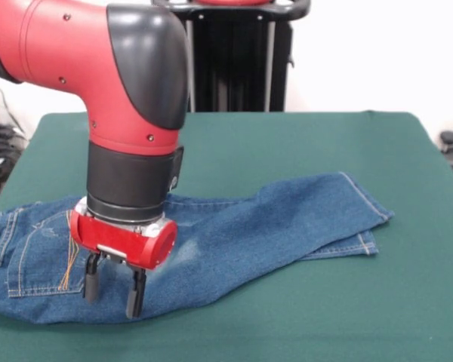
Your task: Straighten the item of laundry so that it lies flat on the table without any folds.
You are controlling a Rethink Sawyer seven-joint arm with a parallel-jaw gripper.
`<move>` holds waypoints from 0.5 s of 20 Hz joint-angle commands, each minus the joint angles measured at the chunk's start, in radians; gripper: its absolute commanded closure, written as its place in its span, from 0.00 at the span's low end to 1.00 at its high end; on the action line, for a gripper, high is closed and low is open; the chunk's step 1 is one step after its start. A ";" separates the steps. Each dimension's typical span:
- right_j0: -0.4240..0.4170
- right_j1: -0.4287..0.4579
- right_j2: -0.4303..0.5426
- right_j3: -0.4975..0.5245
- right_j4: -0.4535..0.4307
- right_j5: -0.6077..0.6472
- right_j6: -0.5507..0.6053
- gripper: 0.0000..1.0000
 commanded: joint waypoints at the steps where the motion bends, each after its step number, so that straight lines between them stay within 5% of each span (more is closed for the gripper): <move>1: 0.051 0.051 0.006 -0.011 0.060 -0.044 0.214 0.00; 10: 0.063 0.078 -0.006 -0.006 0.087 -0.084 0.215 0.00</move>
